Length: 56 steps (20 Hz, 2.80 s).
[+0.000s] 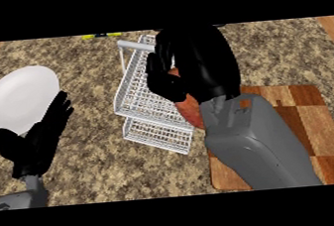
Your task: Pick the sweet potato from the cutting board and place it in the tiered basket
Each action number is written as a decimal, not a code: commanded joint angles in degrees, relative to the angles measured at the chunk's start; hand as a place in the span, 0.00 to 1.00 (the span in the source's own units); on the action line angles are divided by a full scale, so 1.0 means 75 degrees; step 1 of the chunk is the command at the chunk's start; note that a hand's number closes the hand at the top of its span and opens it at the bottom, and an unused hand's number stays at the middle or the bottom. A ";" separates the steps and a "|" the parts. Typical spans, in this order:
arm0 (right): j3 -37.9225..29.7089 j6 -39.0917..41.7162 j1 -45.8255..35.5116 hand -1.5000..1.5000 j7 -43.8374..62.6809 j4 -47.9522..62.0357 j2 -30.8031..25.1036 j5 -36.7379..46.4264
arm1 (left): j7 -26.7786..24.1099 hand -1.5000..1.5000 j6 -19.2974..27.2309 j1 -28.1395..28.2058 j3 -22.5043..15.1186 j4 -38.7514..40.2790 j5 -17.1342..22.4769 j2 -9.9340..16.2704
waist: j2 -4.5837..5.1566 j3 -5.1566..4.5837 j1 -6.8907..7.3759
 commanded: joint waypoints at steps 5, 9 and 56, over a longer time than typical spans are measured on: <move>0.0099 -0.1050 -0.0255 1.00 -0.0610 0.1554 0.0039 0.0611 | -0.0034 0.50 -0.0019 -0.0164 0.0067 0.0196 -0.0076 -0.0104 | 0.0009 0.0000 -0.0006; 0.0323 -0.1808 -0.0318 1.00 -0.1064 0.2161 0.0040 0.0677 | 0.0373 0.50 0.0005 -0.0151 0.0116 -0.0189 -0.0061 -0.0048 | 0.0003 0.0002 0.0002; -0.5007 -0.3714 0.1862 0.00 -0.2165 -0.0846 -0.3544 -0.5328 | 0.0412 0.50 -0.0136 0.0113 0.0278 -0.0530 -0.0124 -0.0181 | -0.0018 0.0009 -0.0123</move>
